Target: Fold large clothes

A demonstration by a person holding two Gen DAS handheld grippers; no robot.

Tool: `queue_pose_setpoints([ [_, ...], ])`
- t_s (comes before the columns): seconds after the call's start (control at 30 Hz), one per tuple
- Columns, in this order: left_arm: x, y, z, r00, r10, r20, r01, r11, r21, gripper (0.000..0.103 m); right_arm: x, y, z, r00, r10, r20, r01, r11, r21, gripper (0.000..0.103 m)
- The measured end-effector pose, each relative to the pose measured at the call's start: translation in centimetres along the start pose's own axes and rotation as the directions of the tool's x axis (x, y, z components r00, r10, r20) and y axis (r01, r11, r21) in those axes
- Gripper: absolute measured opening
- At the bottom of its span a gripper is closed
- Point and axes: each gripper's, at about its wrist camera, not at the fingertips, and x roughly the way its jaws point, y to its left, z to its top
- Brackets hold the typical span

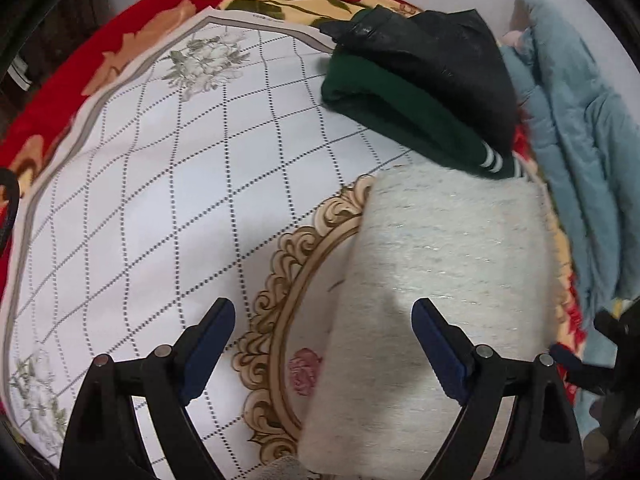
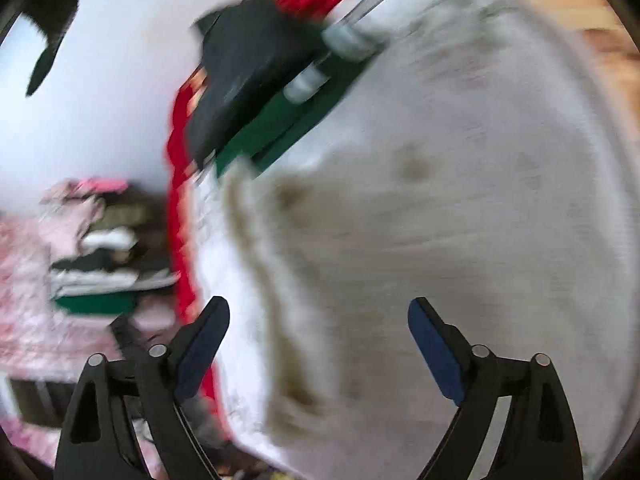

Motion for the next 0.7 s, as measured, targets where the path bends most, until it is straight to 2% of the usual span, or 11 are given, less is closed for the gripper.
queue_pose_setpoints([
  [0.03, 0.1, 0.1, 0.0, 1.000, 0.015, 0.005, -0.015, 1.000, -0.003, 0.090, 1.8, 0.4, 0.4, 1.000, -0.002, -0.031, 0.002, 1.000, -0.012, 0.094],
  [0.1, 0.1, 0.1, 0.3, 0.999, 0.040, 0.013, -0.040, 0.999, -0.008, 0.090, 7.4, 1.0, 1.2, 0.986, -0.030, -0.163, 0.026, 0.999, -0.026, 0.094],
  [0.17, -0.1, 0.1, 0.3, 0.998, 0.066, 0.023, -0.066, 0.998, -0.003, 0.090, 10.6, 1.1, 0.8, 0.953, -0.146, -0.264, 0.131, 0.988, -0.077, 0.090],
  [0.23, -0.5, 0.1, 0.4, 0.996, 0.082, 0.031, -0.083, 0.997, 0.011, 0.090, 10.4, 2.5, 0.1, 0.938, -0.214, -0.273, 0.174, 0.971, -0.163, 0.028],
  [0.37, -1.6, -0.9, 0.3, 0.995, 0.090, 0.037, -0.091, 0.995, 0.046, 0.090, 4.1, 3.9, -0.6, 0.970, -0.167, -0.175, 0.150, 0.983, -0.107, 0.024],
  [0.43, -1.8, -1.9, 0.3, 0.997, 0.068, 0.030, -0.070, 0.995, 0.070, 0.090, 0.7, 2.2, -0.5, 0.989, -0.061, -0.135, 0.060, 0.998, -0.010, 0.024],
  [0.53, -1.0, -4.2, 0.1, 0.999, 0.033, 0.006, -0.033, 0.994, 0.108, 0.090, -1.7, -4.6, -0.7, 0.994, 0.056, -0.089, -0.037, 0.979, 0.201, 0.025],
  [0.57, -0.5, -5.0, 0.0, 1.000, 0.025, -0.003, -0.024, 0.992, 0.124, 0.090, -1.8, -6.6, -0.7, 0.996, 0.047, -0.076, -0.028, 0.972, 0.233, 0.025],
  [0.63, 1.0, -7.3, -0.4, 1.000, 0.028, -0.011, -0.025, 0.983, 0.184, 0.090, -1.1, -12.2, -1.1, 0.997, -0.055, -0.058, 0.069, 0.957, 0.280, 0.031],
  [0.67, 1.5, -8.1, -0.6, 0.999, 0.031, -0.010, -0.029, 0.978, 0.206, 0.090, -0.9, -13.9, -1.2, 0.998, -0.047, -0.044, 0.059, 0.950, 0.306, 0.032],
  [0.7, 2.4, -9.2, -0.9, 0.999, 0.042, -0.015, -0.037, 0.970, 0.241, 0.090, -0.8, -15.8, -1.5, 1.000, 0.009, -0.017, -0.002, 0.936, 0.352, 0.032],
])
